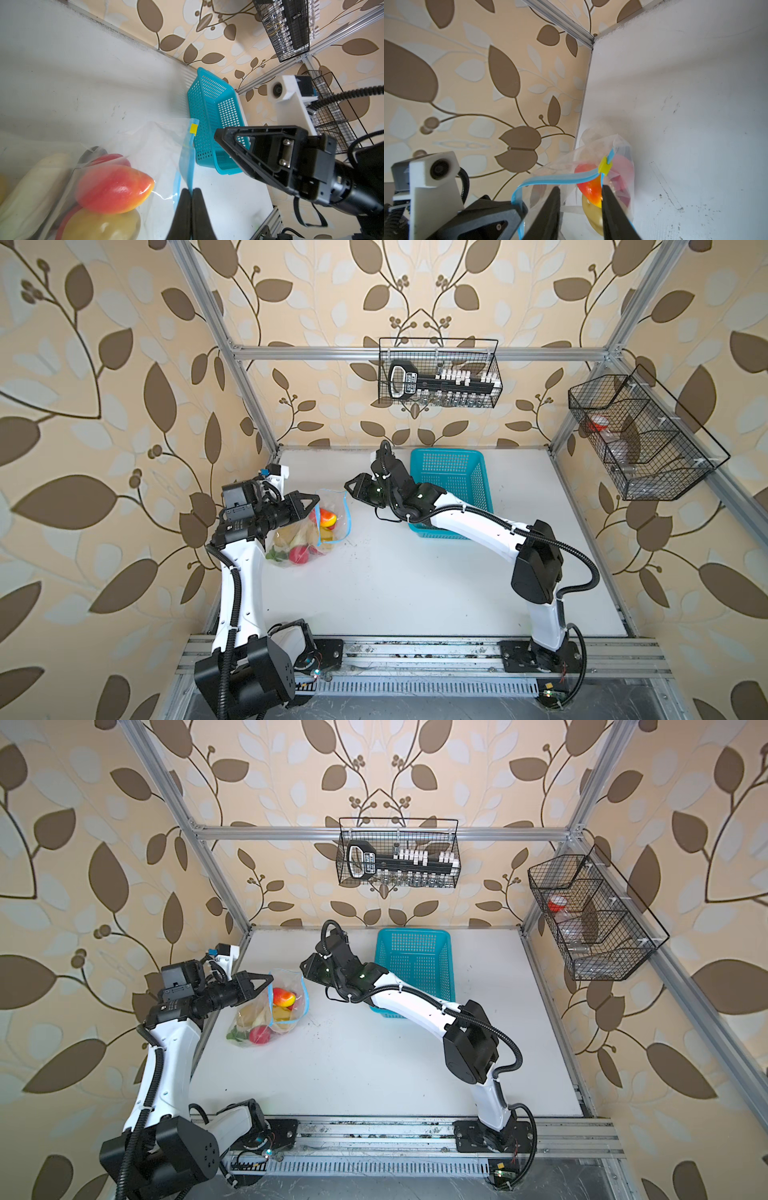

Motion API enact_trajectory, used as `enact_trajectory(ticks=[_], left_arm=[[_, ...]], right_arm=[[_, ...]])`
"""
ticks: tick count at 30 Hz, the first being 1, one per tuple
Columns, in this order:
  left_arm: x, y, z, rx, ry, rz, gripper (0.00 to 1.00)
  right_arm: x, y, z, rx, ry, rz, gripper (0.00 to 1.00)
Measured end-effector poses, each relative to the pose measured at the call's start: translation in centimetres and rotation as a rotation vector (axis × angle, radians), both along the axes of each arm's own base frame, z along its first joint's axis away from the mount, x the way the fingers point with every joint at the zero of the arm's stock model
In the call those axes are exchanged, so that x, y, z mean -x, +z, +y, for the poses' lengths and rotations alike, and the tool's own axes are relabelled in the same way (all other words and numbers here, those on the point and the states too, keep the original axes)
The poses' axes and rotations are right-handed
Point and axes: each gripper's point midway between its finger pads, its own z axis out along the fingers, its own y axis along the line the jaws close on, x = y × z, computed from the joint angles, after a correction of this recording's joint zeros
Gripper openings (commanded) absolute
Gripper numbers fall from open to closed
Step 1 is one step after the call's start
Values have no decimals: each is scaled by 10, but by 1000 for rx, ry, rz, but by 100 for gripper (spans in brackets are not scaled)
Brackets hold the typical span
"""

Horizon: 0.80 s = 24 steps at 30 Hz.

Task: Place the food in the zip-top bag and seal the zipper
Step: 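Grasp the bag's zipper end near the yellow slider with the right gripper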

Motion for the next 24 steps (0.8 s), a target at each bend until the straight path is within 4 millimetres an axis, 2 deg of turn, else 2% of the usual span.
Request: enact_trajectory(ticks=[3,11,24], left_arm=[[0,0,0,0,0,0,0],[0,0,0,0,0,0,0],[0,0,0,-1,0,0,0]], right_arm=[[-2,-1,2,-4,-6,11,28],[-1,-27,-1,41,-27,82,26],[-8,-35,3,50,-45,101,23]])
